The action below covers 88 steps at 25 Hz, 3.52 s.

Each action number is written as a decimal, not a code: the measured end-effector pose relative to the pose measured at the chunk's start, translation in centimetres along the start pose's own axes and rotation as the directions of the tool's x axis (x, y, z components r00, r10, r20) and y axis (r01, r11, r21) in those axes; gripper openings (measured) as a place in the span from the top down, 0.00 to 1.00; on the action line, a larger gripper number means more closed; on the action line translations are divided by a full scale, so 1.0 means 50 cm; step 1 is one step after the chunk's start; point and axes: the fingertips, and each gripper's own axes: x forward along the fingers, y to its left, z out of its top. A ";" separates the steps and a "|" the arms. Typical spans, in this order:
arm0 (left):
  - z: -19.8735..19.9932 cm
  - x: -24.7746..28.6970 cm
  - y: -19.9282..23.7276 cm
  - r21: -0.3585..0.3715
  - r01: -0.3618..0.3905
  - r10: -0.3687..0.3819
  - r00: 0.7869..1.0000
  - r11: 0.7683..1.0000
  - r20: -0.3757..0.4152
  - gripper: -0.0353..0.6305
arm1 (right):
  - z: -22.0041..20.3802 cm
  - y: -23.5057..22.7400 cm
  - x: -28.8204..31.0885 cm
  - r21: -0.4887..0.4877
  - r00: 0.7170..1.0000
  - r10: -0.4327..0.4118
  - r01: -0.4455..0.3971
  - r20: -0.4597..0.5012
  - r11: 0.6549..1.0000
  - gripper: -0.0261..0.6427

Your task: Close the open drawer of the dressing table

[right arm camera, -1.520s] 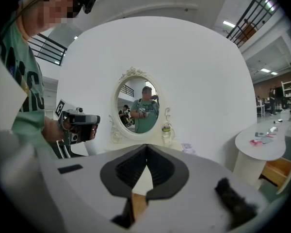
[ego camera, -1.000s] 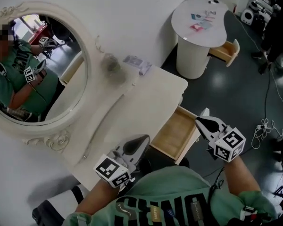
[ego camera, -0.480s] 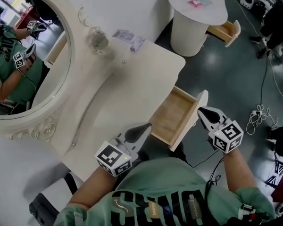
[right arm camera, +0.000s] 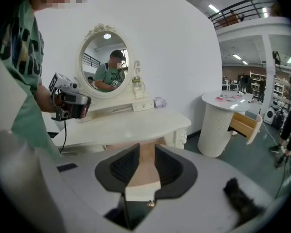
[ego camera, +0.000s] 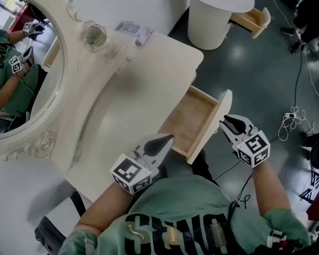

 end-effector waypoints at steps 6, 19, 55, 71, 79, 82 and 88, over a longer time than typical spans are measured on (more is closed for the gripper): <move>-0.037 0.042 -0.013 -0.009 0.032 -0.033 0.998 0.999 -0.047 0.94 | -0.154 -0.003 0.032 -0.108 0.983 0.005 -0.026 -0.185 0.994 0.73; -0.114 0.087 -0.040 0.006 0.056 -0.055 0.991 0.998 -0.119 0.94 | -0.428 -0.023 0.103 -0.192 0.914 -0.062 -0.018 -0.401 0.981 0.67; -0.167 0.034 -0.028 -0.036 0.011 -0.015 0.994 0.999 -0.111 0.94 | -0.428 -0.007 0.215 -0.286 0.894 -0.101 -0.031 -0.437 0.958 0.75; -0.167 0.011 0.003 -0.054 -0.013 0.009 0.996 0.998 -0.084 0.94 | -0.392 0.005 0.266 -0.295 0.898 -0.089 -0.047 -0.431 0.954 0.75; -0.169 0.000 0.018 -0.066 -0.024 0.019 0.997 0.998 -0.075 0.94 | -0.374 0.012 0.290 -0.296 0.900 -0.079 -0.057 -0.429 0.954 0.75; -0.171 -0.004 0.023 -0.071 -0.029 0.024 0.997 0.997 -0.070 0.94 | -0.369 0.014 0.299 -0.295 0.902 -0.076 -0.058 -0.425 0.954 0.75; -0.175 -0.009 0.030 -0.081 -0.034 0.029 0.997 0.996 -0.067 0.94 | -0.357 0.018 0.316 -0.300 0.904 -0.071 -0.065 -0.422 0.952 0.75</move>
